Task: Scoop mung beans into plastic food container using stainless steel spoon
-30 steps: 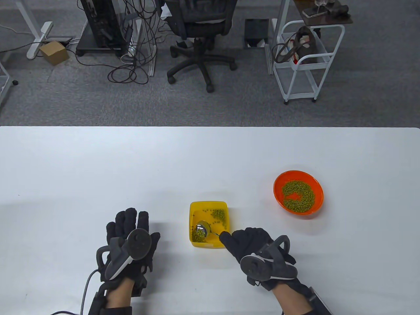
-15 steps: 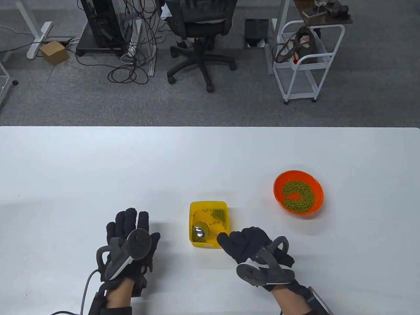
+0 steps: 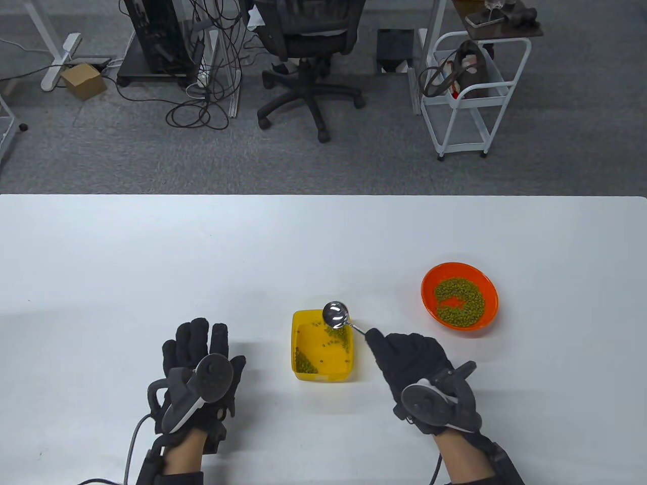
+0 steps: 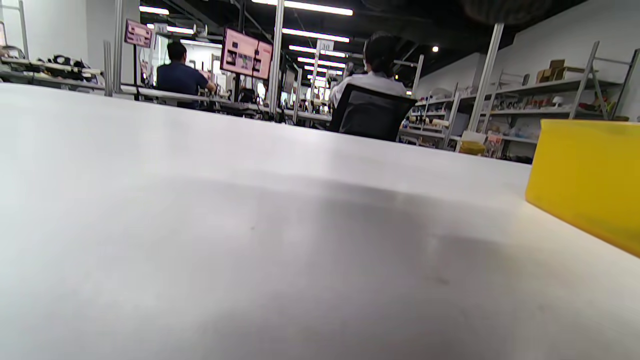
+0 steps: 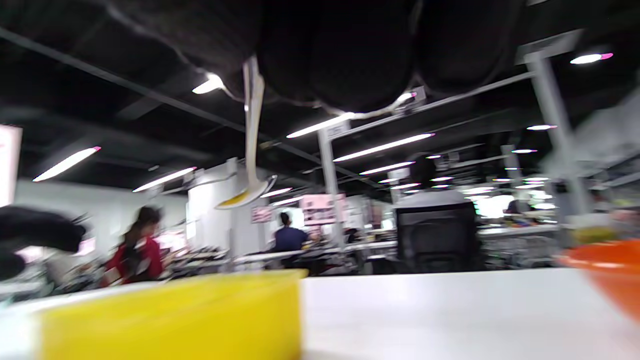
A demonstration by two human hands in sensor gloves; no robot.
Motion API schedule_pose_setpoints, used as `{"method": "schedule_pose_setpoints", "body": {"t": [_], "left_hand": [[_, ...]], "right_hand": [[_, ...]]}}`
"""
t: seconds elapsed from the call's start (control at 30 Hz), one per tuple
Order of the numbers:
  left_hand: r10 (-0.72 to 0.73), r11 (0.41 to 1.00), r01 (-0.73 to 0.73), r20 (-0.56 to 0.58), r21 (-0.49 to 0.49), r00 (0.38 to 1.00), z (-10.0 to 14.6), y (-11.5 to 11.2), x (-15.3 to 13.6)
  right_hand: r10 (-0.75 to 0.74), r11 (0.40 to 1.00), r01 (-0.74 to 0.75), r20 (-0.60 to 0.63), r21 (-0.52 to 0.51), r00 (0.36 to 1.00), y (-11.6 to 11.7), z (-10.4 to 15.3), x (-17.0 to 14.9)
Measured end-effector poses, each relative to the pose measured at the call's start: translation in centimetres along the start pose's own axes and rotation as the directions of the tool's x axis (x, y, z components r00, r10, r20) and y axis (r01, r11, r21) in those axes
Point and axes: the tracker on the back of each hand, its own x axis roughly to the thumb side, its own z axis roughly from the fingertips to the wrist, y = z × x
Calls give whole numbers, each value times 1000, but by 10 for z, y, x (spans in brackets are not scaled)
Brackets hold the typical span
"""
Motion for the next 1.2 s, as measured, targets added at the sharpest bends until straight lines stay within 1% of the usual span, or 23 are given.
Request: {"method": "schedule_pose_setpoints", "body": {"t": [0.03, 0.07, 0.1, 0.17, 0.2, 0.27, 0.33, 0.4, 0.53, 0.6, 0.8, 0.9, 1.0, 1.1, 1.2], "left_hand": [[0, 1000, 0, 1, 11, 1000, 0, 1, 0], [-3, 1000, 3, 2, 30, 1000, 1, 2, 0], [-5, 999, 5, 3, 41, 1000, 1, 3, 1], [-17, 998, 17, 3, 65, 1000, 2, 5, 1], [-19, 997, 18, 4, 69, 1000, 2, 5, 1], [-24, 997, 24, 3, 76, 1000, 2, 5, 1], [-40, 995, 40, 0, 94, 999, 2, 6, 1], [-50, 993, 50, -2, 109, 999, 3, 7, 1], [-59, 989, 59, -7, 136, 998, 4, 8, 0], [-57, 989, 58, -5, 135, 998, 4, 8, 0], [-59, 991, 59, -5, 119, 998, 4, 7, 1], [-58, 992, 58, -6, 116, 998, 5, 7, 1], [-52, 992, 52, -4, 113, 999, 5, 7, 1], [-55, 992, 55, -5, 109, 998, 4, 6, 1], [-58, 993, 58, -8, 102, 998, 4, 6, 1]], "right_hand": [[-16, 1000, 15, -48, -13, 999, -1, 1, -10], [-46, 999, 42, -133, -30, 990, -3, 2, -27], [-70, 997, 63, -184, -44, 980, -4, 4, -36], [-147, 988, 124, -321, -91, 936, -8, 11, -64], [-190, 981, 157, -369, -118, 910, -9, 15, -74], [-244, 968, 195, -431, -156, 869, -11, 19, -87], [-309, 949, 231, -500, -213, 809, -14, 23, -99], [-342, 938, 244, -541, -247, 768, -14, 26, -105], [-338, 941, 247, -594, -232, 730, -12, 29, -112], [-323, 946, 242, -618, -215, 716, -11, 30, -114], [-336, 937, 309, -668, -164, 664, -3, 34, -125], [-388, 917, 339, -669, -211, 634, -3, 36, -129], [-399, 912, 349, -668, -216, 628, -4, 36, -130], [-380, 920, 335, -677, -205, 630, -4, 36, -130], [-371, 920, 346, -693, -184, 618, -2, 37, -132]]}}
